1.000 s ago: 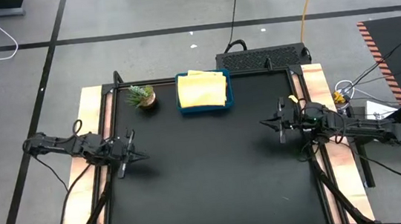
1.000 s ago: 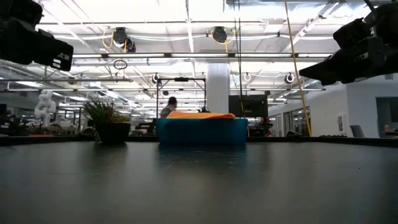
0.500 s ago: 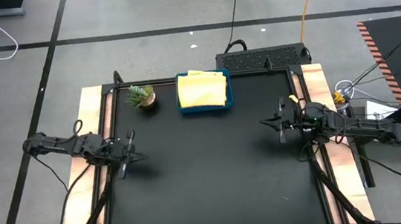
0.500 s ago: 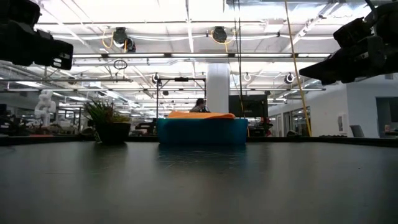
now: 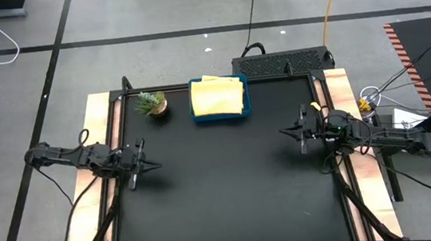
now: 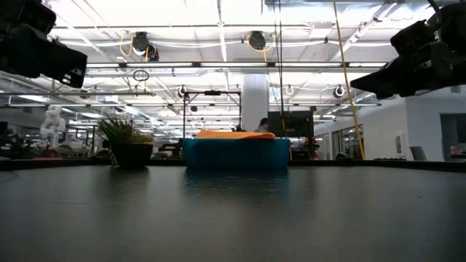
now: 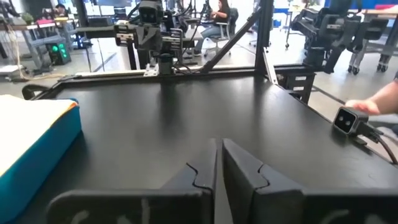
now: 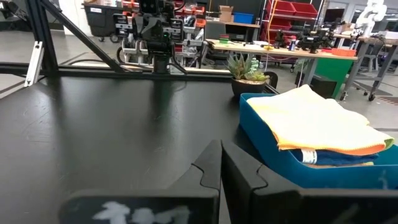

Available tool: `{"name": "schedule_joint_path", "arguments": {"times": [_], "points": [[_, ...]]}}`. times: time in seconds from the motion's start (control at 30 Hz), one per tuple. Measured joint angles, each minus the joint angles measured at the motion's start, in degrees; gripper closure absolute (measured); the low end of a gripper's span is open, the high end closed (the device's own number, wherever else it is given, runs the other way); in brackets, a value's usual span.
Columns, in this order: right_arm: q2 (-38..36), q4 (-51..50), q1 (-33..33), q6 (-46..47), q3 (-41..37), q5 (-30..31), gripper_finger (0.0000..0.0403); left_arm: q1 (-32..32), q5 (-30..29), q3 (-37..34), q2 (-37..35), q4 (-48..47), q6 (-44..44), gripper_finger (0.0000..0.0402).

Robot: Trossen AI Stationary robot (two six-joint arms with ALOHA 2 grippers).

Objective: Fold microfiber towels
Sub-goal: Return to Home Position

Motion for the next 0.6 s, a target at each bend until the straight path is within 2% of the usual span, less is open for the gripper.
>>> {"name": "schedule_joint_path", "arguments": {"times": [0.6], "points": [[0.0,0.0,0.0,0.0,0.0,0.1,0.0403,0.0,-0.2,0.0,0.0,0.1,-0.6,0.0366]]}}
